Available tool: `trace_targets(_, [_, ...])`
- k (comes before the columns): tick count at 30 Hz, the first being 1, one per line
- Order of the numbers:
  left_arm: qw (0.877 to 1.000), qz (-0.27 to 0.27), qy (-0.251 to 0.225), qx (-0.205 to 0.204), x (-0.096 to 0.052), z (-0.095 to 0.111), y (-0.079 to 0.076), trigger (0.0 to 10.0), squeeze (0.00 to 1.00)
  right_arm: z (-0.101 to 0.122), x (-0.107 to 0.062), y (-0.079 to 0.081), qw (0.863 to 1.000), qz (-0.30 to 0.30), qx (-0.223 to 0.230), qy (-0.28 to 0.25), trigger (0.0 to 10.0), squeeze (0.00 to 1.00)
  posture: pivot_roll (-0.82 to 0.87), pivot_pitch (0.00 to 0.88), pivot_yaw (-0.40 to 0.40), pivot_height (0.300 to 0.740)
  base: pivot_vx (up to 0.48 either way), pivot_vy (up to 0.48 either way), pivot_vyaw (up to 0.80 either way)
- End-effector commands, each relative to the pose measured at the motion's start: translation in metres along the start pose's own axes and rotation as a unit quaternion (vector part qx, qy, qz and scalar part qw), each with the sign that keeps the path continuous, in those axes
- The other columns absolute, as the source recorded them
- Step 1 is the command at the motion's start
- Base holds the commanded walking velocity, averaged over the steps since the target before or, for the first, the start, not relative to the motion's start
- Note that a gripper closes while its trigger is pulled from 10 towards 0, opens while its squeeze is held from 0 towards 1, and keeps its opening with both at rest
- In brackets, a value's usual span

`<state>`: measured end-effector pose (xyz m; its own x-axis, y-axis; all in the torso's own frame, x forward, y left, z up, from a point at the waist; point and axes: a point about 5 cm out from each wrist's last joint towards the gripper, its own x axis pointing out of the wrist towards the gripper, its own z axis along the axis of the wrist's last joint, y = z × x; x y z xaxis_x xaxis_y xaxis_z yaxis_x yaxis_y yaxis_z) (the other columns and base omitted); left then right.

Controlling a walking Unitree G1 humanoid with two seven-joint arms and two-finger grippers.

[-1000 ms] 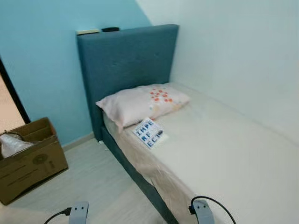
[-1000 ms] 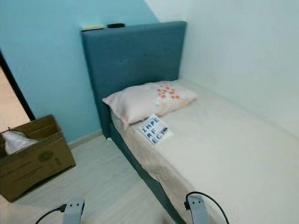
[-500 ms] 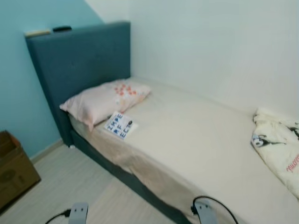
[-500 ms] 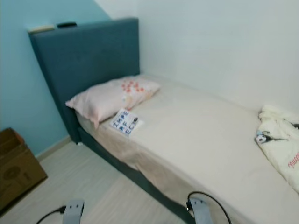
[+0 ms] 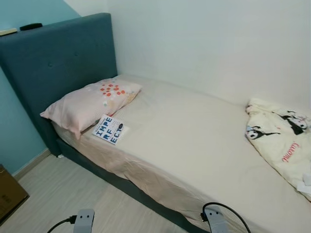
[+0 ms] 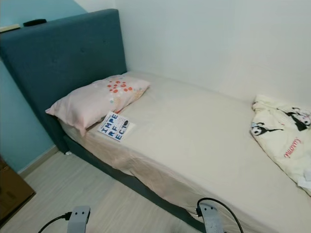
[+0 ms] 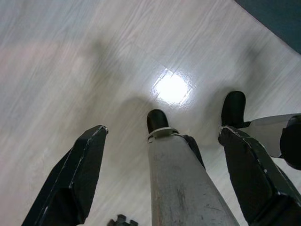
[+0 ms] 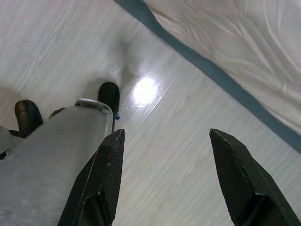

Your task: Clean up the room

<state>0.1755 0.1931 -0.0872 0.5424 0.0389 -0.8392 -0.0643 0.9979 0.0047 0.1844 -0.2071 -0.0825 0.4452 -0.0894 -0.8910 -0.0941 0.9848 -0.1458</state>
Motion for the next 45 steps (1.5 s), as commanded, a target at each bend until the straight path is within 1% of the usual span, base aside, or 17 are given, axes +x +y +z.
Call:
trace_targets(1, [1.0,-0.004,0.011,0.006,-0.0006,-0.0054,-0.0007,10.0,0.0,0.0014,-0.0002,-0.0025,1.0,-0.003,-0.003,-0.004,10.0,0.0,-0.04,0.0,-0.027,0.717,0.0,-0.48,0.0])
trace_targets(6, [1.0,-0.005,0.012,0.006,-0.0008,-0.0065,-0.0009,10.0,0.0,-0.0003,-0.0002,-0.0029,1.0,-0.005,-0.005,-0.001,10.0,0.0,-0.04,0.0,-0.026,0.717,0.0,-0.48,0.0])
trace_targets(7, [1.0,-0.006,0.013,0.006,-0.0008,-0.0068,-0.001,10.0,0.0,-0.0014,-0.0003,-0.0034,1.0,-0.007,-0.012,0.004,10.0,0.0,-0.04,0.0,-0.026,0.717,0.0,-0.48,-0.64])
trace_targets(13, [1.0,-0.006,0.013,0.008,-0.0009,-0.0073,-0.001,10.0,0.0,-0.0043,-0.0004,-0.0042,1.0,-0.009,-0.017,0.01,10.0,0.0,-0.04,0.0,-0.028,0.717,0.0,-0.476,-0.72])
trace_targets(16, [1.0,-0.007,0.013,0.008,-0.0009,-0.0073,-0.001,10.0,0.0,-0.0047,-0.0004,-0.0043,1.0,-0.009,-0.016,0.01,10.0,0.0,-0.04,0.0,-0.028,0.717,0.0,-0.465,-0.73])
trace_targets(19, [1.0,-0.007,0.014,0.009,-0.001,-0.0079,-0.0009,10.0,0.0,-0.0052,-0.0004,-0.004,1.0,-0.008,-0.007,0.007,10.0,0.0,-0.04,0.0,-0.027,0.717,0.0,-0.315,0.0])
trace_targets(23, [1.0,-0.005,0.014,0.01,-0.0011,-0.0084,-0.0007,10.0,0.0,-0.006,-0.0005,-0.0043,1.0,-0.008,-0.013,0.009,10.0,0.0,-0.04,0.0,-0.027,0.717,0.0,-0.248,0.0])
trace_targets(33, [1.0,-0.002,0.016,0.01,-0.0014,-0.0096,0.0004,10.0,0.0,-0.0071,-0.0006,-0.0044,1.0,-0.008,-0.018,0.012,10.0,0.0,-0.04,0.0,-0.03,0.717,0.0,0.0,0.0])
trace_targets(36, [1.0,-0.013,0.02,0.014,-0.0015,-0.011,-0.0016,10.0,0.0,-0.0075,-0.0006,-0.0045,1.0,-0.008,-0.021,0.013,10.0,0.0,-0.04,0.0,-0.031,0.717,0.0,-0.4,0.0])
trace_targets(39, [1.0,-0.012,0.02,0.013,-0.0015,-0.0112,-0.0018,10.0,0.0,-0.0075,-0.0006,-0.0045,1.0,-0.008,-0.023,0.013,10.0,0.0,-0.04,0.0,-0.031,0.717,0.0,-0.48,0.0])
trace_targets(45, [1.0,-0.003,0.024,0.015,-0.0014,-0.0113,-0.0007,10.0,0.0,-0.0076,-0.0006,-0.0044,0.999,-0.008,-0.028,0.015,10.0,0.0,-0.04,0.0,-0.031,0.717,0.0,-0.135,0.0])
